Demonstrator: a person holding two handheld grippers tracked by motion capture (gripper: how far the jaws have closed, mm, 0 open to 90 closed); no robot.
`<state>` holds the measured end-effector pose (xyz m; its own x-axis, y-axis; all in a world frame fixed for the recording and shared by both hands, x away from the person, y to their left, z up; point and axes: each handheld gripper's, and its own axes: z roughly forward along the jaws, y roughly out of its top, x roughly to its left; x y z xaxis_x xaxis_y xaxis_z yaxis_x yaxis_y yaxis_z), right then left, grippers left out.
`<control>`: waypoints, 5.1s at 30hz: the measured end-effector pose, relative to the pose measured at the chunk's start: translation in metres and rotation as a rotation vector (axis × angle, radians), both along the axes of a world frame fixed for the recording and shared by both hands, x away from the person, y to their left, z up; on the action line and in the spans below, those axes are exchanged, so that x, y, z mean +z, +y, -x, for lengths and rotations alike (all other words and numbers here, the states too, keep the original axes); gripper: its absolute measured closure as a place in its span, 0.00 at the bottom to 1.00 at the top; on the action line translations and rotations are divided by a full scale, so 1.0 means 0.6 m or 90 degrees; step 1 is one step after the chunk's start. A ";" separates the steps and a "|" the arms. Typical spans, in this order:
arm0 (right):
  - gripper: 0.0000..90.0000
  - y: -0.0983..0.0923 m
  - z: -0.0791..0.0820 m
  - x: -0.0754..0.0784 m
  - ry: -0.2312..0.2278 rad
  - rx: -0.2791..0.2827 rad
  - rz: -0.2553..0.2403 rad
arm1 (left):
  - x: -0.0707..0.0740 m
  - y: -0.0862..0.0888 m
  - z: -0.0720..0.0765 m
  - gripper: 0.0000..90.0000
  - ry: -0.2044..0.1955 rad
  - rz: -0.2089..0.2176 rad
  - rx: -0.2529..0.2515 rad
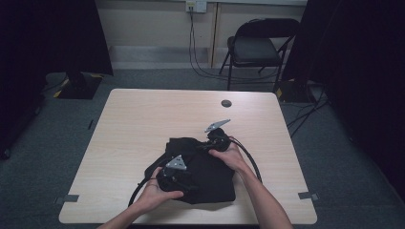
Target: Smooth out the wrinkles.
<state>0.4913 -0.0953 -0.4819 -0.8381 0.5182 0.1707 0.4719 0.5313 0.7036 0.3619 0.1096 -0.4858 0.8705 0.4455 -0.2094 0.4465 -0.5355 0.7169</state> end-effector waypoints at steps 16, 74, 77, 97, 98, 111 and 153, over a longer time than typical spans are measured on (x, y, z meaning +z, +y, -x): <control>0.85 -0.011 0.059 0.077 -0.074 0.038 -0.085 | 0.002 0.007 -0.014 0.38 -0.051 -0.018 0.029; 0.67 -0.027 0.230 0.035 -0.057 0.068 -0.045 | 0.047 0.040 0.031 0.57 -0.136 -0.080 0.079; 0.69 -0.025 0.239 0.023 -0.076 0.066 -0.028 | 0.065 0.070 0.030 0.58 -0.141 -0.057 0.110; 0.52 -0.023 0.257 0.036 -0.119 0.052 -0.030 | 0.162 -0.026 -0.098 0.46 -0.145 -0.040 0.077; 0.52 -0.025 0.260 0.036 -0.114 0.056 -0.033 | 0.152 -0.026 -0.101 0.46 -0.149 -0.061 0.076; 0.63 -0.075 0.243 0.097 -0.103 -0.004 -0.119 | 0.099 0.057 -0.009 0.42 -0.130 -0.098 0.013; 0.41 -0.088 0.199 -0.009 -0.110 -0.113 0.015 | 0.028 0.108 -0.021 0.47 -0.063 -0.050 0.148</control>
<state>0.3722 -0.1479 -0.4872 -0.7490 0.6624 0.0183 0.4329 0.4682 0.7703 0.3747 0.1744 -0.4692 0.7578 0.6470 -0.0846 0.4935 -0.4834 0.7231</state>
